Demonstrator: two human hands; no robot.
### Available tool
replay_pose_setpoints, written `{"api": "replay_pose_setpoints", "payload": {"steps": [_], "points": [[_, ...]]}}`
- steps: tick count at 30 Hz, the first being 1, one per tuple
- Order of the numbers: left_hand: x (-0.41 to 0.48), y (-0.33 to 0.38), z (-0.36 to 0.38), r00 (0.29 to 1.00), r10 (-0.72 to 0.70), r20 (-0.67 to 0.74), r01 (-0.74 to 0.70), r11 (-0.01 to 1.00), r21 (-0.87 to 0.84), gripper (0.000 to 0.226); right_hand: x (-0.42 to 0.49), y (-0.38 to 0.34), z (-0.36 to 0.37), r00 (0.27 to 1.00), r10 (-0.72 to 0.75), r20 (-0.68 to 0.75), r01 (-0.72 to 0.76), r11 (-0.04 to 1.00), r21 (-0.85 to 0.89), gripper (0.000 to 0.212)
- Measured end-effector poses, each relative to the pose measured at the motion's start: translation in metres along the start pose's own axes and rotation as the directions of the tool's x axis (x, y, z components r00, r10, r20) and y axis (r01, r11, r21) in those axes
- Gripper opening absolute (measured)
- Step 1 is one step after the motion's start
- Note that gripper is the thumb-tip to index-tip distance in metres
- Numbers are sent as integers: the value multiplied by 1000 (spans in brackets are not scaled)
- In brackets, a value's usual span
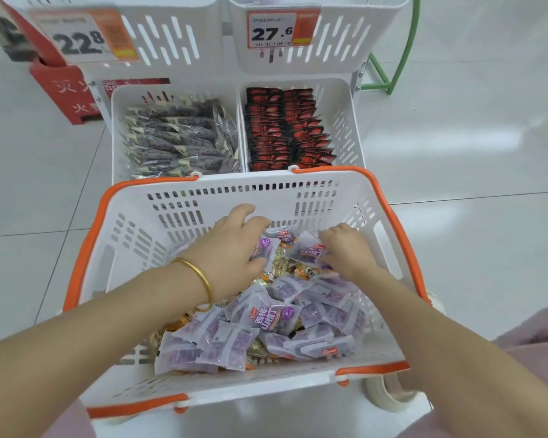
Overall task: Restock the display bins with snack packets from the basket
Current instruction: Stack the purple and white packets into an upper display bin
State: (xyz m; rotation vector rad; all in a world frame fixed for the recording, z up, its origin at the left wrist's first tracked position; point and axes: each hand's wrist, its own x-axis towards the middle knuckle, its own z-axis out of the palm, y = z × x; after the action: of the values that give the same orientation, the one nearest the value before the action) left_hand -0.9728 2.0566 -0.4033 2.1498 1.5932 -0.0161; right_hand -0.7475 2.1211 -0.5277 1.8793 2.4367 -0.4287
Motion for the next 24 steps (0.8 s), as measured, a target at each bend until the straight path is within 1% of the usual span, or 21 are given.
{"api": "replay_pose_setpoints", "payload": {"steps": [2, 3, 5, 6, 7, 9, 10, 11, 12, 13, 14, 15, 16, 18, 19, 20, 21, 22, 24], "points": [[6, 1, -4, 1000, -26, -14, 25, 998, -65, 58, 0, -11, -29, 997, 75, 30, -79, 983, 166, 21], [10, 0, -8, 999, -40, -27, 37, 994, -105, 60, 0, -19, -46, 996, 81, 43, -89, 967, 240, 23], [14, 2, -21, 997, -69, -43, 59, 975, -216, 65, -4, -38, -86, 998, 25, 58, -44, 929, 366, 40], [15, 4, -29, 996, -73, -44, 58, 959, -279, 67, -7, -47, -106, 998, -12, 59, -16, 892, 451, 45], [16, 6, -38, 996, -69, -48, 49, 940, -337, 65, -11, -57, -125, 997, -42, 61, 3, 843, 538, 45], [17, 7, -55, 995, -58, -76, 19, 897, -442, 48, -13, -69, -156, 996, -78, 53, 21, 737, 675, 31], [19, 6, -64, 993, -70, -95, 12, 861, -508, 35, -14, -73, -170, 996, -70, 55, 9, 691, 723, 25], [20, 4, -72, 990, -92, -107, 13, 813, -582, 23, -15, -75, -181, 997, -42, 62, -20, 644, 765, 30], [21, 2, -78, 988, -114, -107, 19, 765, -644, 15, -15, -75, -191, 997, 3, 71, -59, 601, 797, 42], [20, 1, -83, 986, -134, -102, 27, 722, -691, 12, -15, -74, -200, 996, 59, 68, -89, 566, 819, 49], [20, 1, -85, 983, -156, -93, 40, 686, -726, 13, -15, -73, -207, 993, 109, 54, -104, 534, 839, 50], [21, 0, -85, 980, -185, -79, 61, 646, -761, 13, -15, -71, -211, 988, 144, 47, -113, 492, 863, 46], [22, 2, -84, 976, -209, -64, 74, 593, -802, 12, -14, -71, -215, 986, 160, 51, -117, 436, 892, 36], [26, 6, -83, 975, -222, -11, 93, 453, -887, 7, -12, -72, -217, 984, 164, 71, -118, 301, 946, 16], [29, 10, -83, 976, -219, 5, 93, 394, -914, 9, -11, -74, -218, 983, 163, 81, -119, 237, 964, 12], [31, 12, -83, 977, -215, 7, 86, 360, -929, 12, -8, -76, -220, 982, 172, 82, -115, 190, 975, 11], [34, 14, -84, 977, -211, 0, 73, 339, -938, 13, -5, -78, -222, 978, 199, 68, -103, 168, 980, 11], [35, 16, -84, 977, -214, -11, 59, 319, -946, 13, -4, -81, -224, 971, 236, 42, -86, 180, 980, 13], [37, 16, -86, 974, -228, -5, 54, 252, -966, 8, -3, -85, -225, 950, 310, -22, -68, 277, 959, 15]]}}
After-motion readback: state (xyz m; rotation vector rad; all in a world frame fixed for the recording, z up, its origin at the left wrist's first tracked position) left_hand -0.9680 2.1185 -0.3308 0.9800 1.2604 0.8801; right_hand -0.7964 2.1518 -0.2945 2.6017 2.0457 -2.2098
